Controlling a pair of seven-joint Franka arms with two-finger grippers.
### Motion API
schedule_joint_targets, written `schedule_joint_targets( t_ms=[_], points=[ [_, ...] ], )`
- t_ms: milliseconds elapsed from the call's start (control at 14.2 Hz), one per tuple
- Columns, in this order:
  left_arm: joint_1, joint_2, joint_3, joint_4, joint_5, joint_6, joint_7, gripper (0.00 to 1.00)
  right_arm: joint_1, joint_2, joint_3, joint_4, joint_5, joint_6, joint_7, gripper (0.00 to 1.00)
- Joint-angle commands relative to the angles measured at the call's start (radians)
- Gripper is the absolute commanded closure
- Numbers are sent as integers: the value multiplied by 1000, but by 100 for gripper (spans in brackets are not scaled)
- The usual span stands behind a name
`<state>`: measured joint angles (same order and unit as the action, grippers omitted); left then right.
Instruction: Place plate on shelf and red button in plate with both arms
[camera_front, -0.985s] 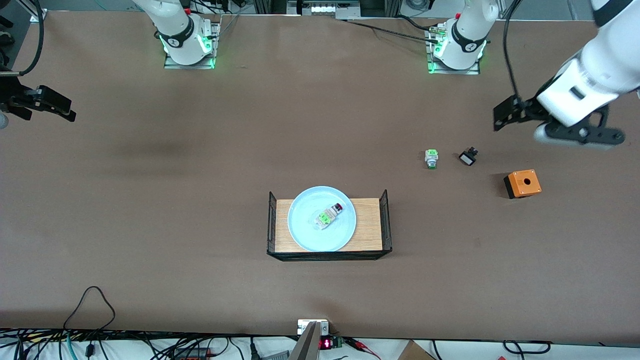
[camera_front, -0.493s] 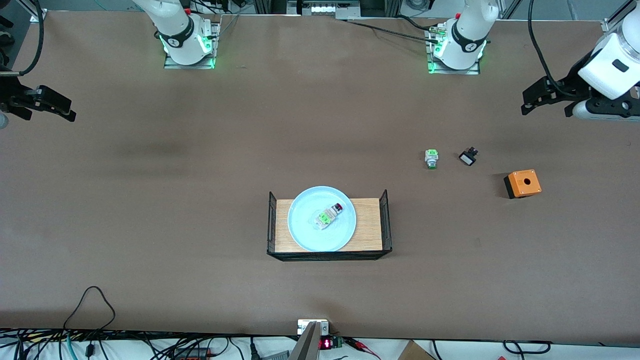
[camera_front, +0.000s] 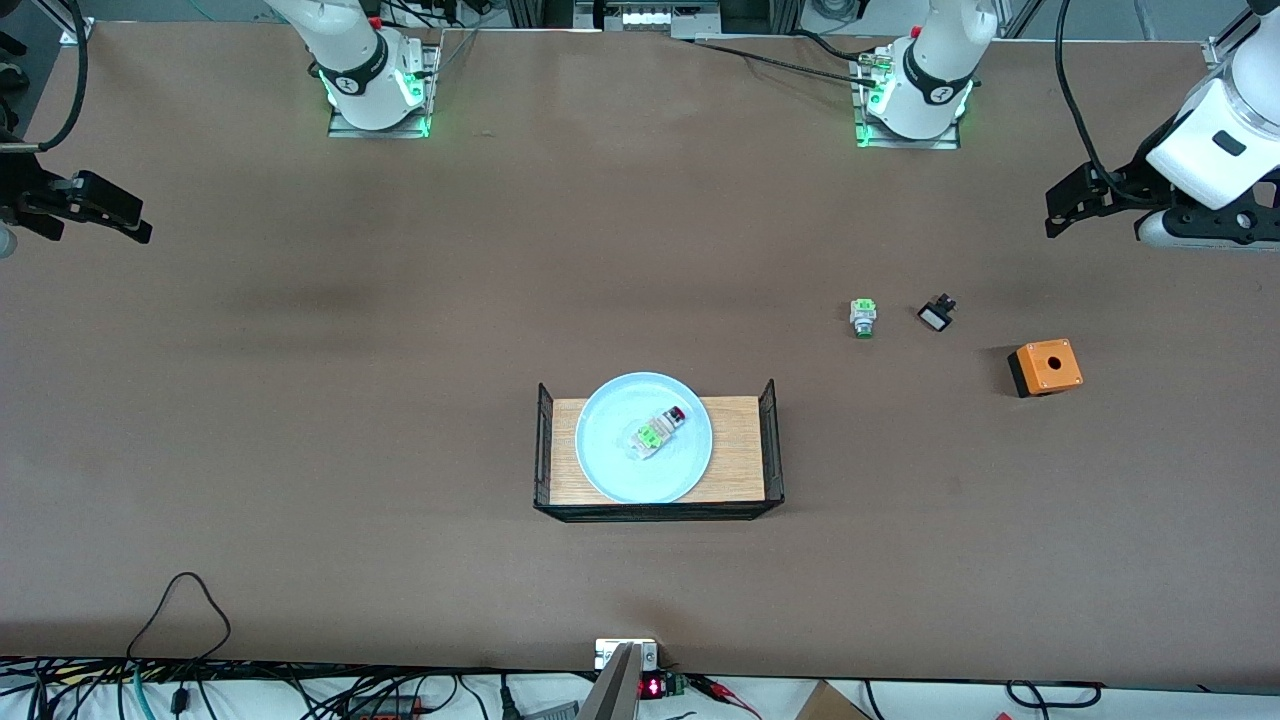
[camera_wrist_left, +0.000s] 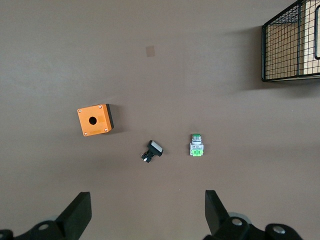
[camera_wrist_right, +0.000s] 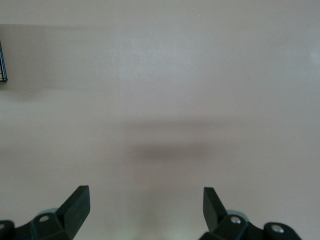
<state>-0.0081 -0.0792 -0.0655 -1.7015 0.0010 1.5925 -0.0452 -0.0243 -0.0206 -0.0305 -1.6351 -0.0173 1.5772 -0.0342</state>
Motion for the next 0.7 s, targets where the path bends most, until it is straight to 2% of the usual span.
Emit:
schedule_joint_targets(
  t_ms=[0, 141, 633],
  points=[
    [-42, 42, 24, 45, 16, 0, 8, 0, -5, -10, 3, -2, -4, -3, -3, 0],
    [-85, 65, 67, 68, 19, 0, 8, 0, -5, -10, 3, -2, -4, -2, -3, 0],
    [-75, 70, 67, 71, 21, 4, 21, 0, -5, -10, 1, 0, 7, 4, 0, 0]
  ],
)
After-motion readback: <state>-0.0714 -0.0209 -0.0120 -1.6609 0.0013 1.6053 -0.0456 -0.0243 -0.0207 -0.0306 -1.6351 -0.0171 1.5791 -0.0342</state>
